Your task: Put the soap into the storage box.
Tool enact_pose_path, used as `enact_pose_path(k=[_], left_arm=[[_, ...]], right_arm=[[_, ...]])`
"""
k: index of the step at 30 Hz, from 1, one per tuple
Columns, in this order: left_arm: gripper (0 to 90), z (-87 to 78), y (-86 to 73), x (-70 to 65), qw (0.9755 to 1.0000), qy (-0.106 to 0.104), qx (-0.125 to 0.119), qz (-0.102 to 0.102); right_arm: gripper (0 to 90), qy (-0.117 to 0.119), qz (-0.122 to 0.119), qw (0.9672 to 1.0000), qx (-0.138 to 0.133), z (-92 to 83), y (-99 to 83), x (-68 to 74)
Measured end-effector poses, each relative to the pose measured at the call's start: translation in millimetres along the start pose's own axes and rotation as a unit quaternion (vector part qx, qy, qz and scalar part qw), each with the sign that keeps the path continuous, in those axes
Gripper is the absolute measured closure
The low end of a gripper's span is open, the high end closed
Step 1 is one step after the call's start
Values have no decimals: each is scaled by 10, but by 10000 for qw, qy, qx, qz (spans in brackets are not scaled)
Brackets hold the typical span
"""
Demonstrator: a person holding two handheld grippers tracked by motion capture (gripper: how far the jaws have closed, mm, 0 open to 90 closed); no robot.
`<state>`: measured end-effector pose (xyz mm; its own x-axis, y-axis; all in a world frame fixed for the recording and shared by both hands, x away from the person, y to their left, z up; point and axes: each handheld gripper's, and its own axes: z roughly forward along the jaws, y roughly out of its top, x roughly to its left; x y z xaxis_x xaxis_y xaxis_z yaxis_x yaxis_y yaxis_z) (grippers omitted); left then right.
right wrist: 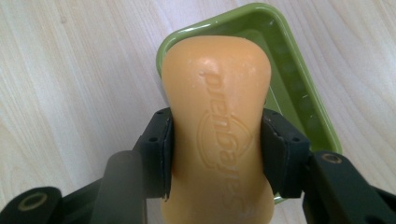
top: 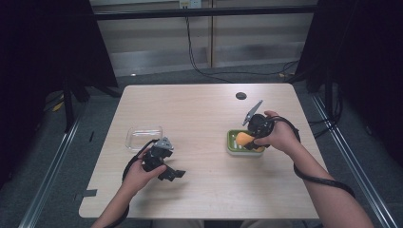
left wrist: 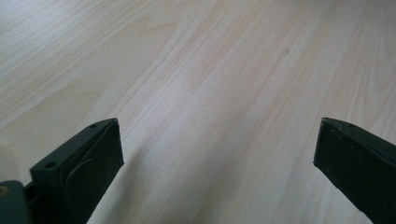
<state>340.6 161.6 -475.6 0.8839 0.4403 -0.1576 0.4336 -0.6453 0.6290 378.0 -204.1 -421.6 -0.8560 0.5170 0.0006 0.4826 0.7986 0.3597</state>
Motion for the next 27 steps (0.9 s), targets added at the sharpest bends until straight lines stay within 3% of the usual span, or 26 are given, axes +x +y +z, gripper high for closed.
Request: enact_pose_path(k=[27], left_arm=[[10, -2, -7, 10, 10000, -10, 31, 23]], right_arm=[[497, 16, 17, 9999, 125, 124, 45, -74]])
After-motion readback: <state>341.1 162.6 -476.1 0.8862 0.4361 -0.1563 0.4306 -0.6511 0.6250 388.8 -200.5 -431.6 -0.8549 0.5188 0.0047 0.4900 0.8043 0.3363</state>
